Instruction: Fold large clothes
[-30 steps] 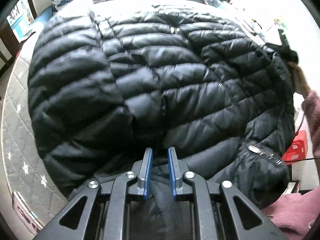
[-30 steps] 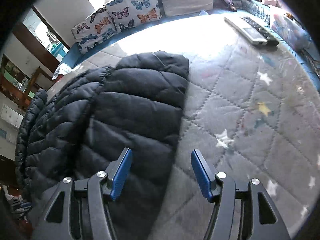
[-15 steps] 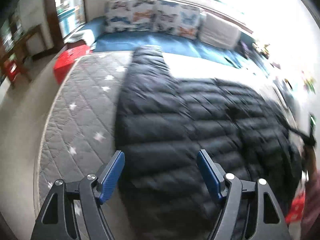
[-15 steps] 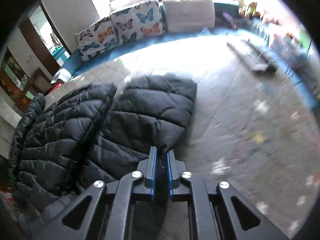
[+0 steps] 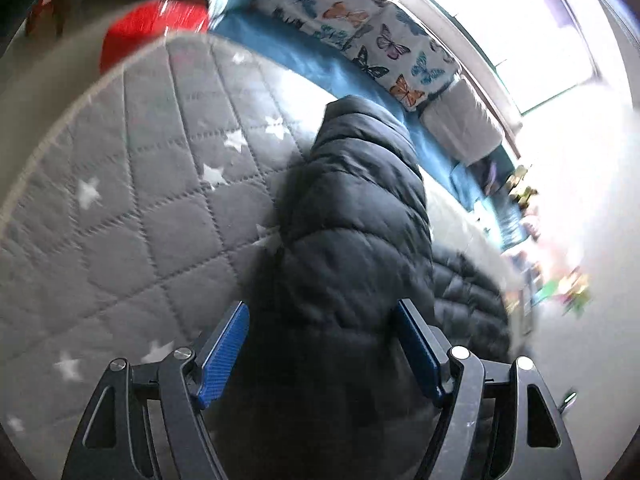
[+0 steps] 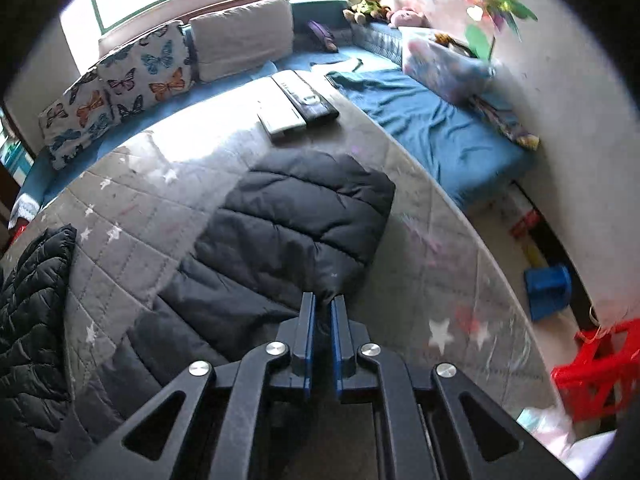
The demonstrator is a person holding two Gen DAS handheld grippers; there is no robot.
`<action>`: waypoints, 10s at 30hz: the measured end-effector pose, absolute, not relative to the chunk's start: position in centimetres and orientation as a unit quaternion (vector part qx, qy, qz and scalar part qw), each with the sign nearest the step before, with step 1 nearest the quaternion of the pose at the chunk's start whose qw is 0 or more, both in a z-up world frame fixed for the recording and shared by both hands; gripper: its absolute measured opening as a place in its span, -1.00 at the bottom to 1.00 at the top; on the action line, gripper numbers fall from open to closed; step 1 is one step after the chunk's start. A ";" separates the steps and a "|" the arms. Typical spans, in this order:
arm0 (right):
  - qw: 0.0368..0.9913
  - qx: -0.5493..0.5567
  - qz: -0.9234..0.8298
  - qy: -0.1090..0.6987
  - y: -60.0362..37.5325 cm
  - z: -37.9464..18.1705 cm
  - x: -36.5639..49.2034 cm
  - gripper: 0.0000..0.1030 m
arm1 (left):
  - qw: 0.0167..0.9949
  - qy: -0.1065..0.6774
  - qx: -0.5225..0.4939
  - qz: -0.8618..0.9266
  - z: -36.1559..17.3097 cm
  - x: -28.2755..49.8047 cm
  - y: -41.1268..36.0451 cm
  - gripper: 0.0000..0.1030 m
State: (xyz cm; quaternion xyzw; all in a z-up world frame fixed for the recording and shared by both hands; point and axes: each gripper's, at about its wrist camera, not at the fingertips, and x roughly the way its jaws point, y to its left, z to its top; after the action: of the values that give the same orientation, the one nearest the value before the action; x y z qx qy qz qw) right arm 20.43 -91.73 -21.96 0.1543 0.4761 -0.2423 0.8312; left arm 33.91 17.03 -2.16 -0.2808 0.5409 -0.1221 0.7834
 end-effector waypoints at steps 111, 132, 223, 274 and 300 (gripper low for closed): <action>0.824 -0.076 0.155 0.539 -55.4 -20.2 16.3 -0.10 | 0.786 0.571 0.053 -0.232 -4.1 7.1 -3.2 -0.29; 0.753 -0.087 0.309 0.575 -46.6 -24.5 13.6 -0.05 | 0.823 0.524 -0.118 -0.185 0.1 16.0 7.6 -0.23; 0.858 0.034 0.192 0.475 -56.7 -17.6 11.9 0.03 | 0.926 0.293 -0.060 -0.229 14.5 10.8 1.8 -0.79; 0.845 0.156 0.144 0.491 -62.7 -20.6 11.5 -0.68 | 0.827 0.500 -0.047 -0.254 1.0 13.4 4.9 -0.04; 0.857 0.099 0.103 0.496 -63.1 -18.7 13.0 -0.67 | 0.849 0.503 0.043 -0.159 -1.5 10.8 5.9 -0.23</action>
State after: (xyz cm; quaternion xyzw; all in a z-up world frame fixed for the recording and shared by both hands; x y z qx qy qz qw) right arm 13.01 -63.12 -18.69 0.0994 0.4959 0.1028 0.8566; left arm 10.82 5.87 -1.46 0.0433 0.5028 -0.1590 0.8486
